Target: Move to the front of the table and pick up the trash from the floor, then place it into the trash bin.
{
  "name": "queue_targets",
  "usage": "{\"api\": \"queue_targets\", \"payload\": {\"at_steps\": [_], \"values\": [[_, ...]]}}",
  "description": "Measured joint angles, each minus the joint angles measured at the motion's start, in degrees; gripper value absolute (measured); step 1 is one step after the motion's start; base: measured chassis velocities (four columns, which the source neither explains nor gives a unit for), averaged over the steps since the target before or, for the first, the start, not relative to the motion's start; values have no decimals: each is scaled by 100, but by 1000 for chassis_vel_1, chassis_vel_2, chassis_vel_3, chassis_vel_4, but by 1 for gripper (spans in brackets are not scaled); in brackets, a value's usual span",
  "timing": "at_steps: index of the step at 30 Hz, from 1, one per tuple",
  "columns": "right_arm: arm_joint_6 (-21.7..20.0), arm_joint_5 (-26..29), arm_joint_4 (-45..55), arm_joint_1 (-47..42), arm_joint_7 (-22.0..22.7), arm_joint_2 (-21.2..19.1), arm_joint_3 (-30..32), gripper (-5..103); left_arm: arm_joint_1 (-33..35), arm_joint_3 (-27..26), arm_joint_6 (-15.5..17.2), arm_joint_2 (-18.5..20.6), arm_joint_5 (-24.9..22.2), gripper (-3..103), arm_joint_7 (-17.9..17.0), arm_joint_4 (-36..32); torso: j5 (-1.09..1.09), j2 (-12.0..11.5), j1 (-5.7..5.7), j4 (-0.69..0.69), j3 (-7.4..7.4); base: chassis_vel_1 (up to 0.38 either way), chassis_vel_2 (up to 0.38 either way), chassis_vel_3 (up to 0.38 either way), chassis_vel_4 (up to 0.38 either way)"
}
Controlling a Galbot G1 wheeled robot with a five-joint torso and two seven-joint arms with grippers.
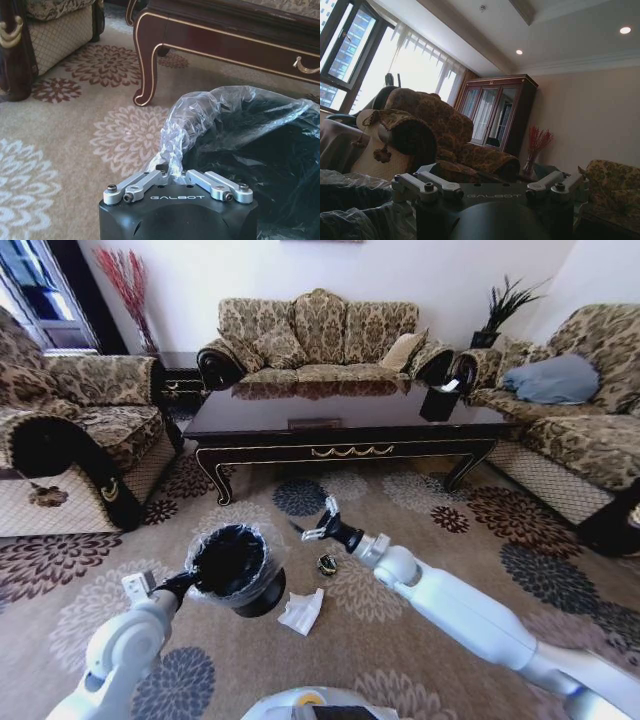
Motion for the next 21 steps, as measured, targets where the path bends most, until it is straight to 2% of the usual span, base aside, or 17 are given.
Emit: {"api": "queue_targets", "payload": {"at_steps": [3, 9, 12, 15, 21], "values": [[-65, 75, 13, -134, 113, -83, 162, 100, -30, -66, 0, 74, -53, 3, -8, 46, 0, 0, 0, -2, 0, 0, 0, 0, 0], [-267, 151, -90, -443, 503, -144, 429, 100, -37, -420, -2, 212, -289, 3, -37, 116, 1, 0, 0, 4, 1, 0, 0, 0, 0], [-565, 498, -61, -608, 1037, -101, 370, 100, 1, -641, -19, 226, -431, 3, -58, 46, 2, 0, 0, 2, 0, 0, 0, 0, 0], [-685, 634, -59, -698, 1259, -39, 361, 100, 35, -747, -21, 217, -474, 3, -68, 14, 1, 0, 0, 3, 0, 0, 0, 0, 0], [-858, 577, -264, -850, 1415, 45, 304, 100, 48, -998, -64, 176, -688, 3, -184, -27, -1, 0, 0, 2, 0, 0, 0, 0, 0]]}}
